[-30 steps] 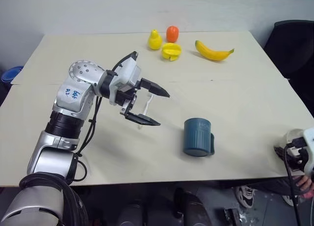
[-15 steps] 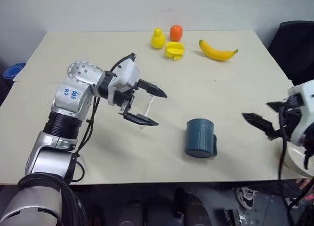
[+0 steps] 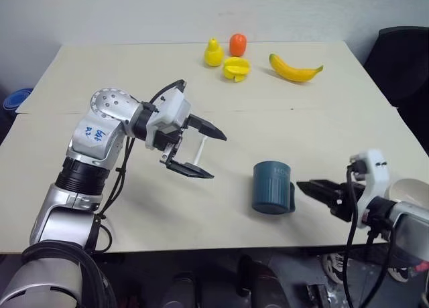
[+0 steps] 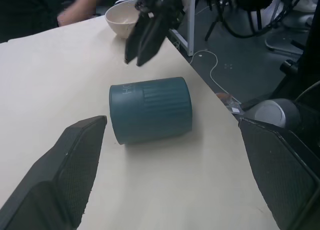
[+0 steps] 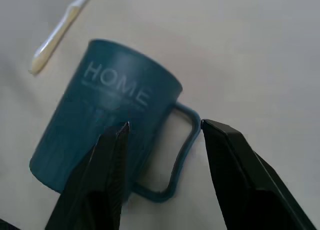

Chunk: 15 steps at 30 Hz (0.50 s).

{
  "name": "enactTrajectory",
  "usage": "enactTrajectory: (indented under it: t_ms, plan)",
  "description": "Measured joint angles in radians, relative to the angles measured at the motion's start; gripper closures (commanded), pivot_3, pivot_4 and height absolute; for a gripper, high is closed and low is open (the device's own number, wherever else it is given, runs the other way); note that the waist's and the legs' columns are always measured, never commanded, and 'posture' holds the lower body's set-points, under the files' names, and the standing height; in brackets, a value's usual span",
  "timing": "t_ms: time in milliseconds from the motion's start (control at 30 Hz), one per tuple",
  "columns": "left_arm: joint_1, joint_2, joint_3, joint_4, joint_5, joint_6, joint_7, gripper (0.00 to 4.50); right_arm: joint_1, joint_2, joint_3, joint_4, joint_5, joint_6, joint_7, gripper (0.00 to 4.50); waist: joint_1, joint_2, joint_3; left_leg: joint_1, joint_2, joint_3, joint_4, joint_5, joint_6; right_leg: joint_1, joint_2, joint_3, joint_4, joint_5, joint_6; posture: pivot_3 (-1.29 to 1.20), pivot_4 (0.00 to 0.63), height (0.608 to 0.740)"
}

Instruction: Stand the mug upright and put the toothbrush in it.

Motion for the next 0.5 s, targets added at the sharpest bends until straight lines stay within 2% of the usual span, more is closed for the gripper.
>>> enactTrajectory:
  t_ms: [33,133,333,500]
  plan:
    - [-0.001,0.000,0.000,0.000,0.000,0.001,0.000,0.00,0.017,-0.044,0.053,0.002,0.072,-0.072,-0.066,2.13,-0.002,0.000,0.000,0.000,0.000,0.001,0.000,0.000,0.000,0.000,0.000,0.001,0.000,0.000,0.000,0.00,0.150,0.740]
    - [-0.008,0.000,0.000,0.000,0.000,0.008,0.000,0.00,0.032,-0.103,0.146,0.008,0.149,-0.198,-0.148,2.13,-0.005,-0.001,0.000,-0.001,0.002,0.002,-0.001,-0.001,0.001,0.002,0.001,0.003,-0.001,0.000,0.001,0.00,0.150,0.740]
    - [-0.025,0.008,0.000,0.000,0.000,0.019,0.000,0.00,-0.043,-0.139,0.325,0.085,0.161,-0.315,-0.188,2.13,-0.005,-0.001,0.000,-0.001,0.006,0.003,0.000,-0.002,0.003,0.002,0.001,0.004,-0.002,0.001,0.002,0.00,0.150,0.740]
    - [-0.030,0.008,0.000,0.001,0.000,0.022,0.000,0.00,-0.121,-0.147,0.437,0.151,0.161,-0.331,-0.188,2.13,-0.001,-0.001,0.000,-0.002,0.006,0.003,0.000,-0.002,0.003,-0.002,0.001,0.004,-0.003,0.001,0.002,0.00,0.150,0.740]
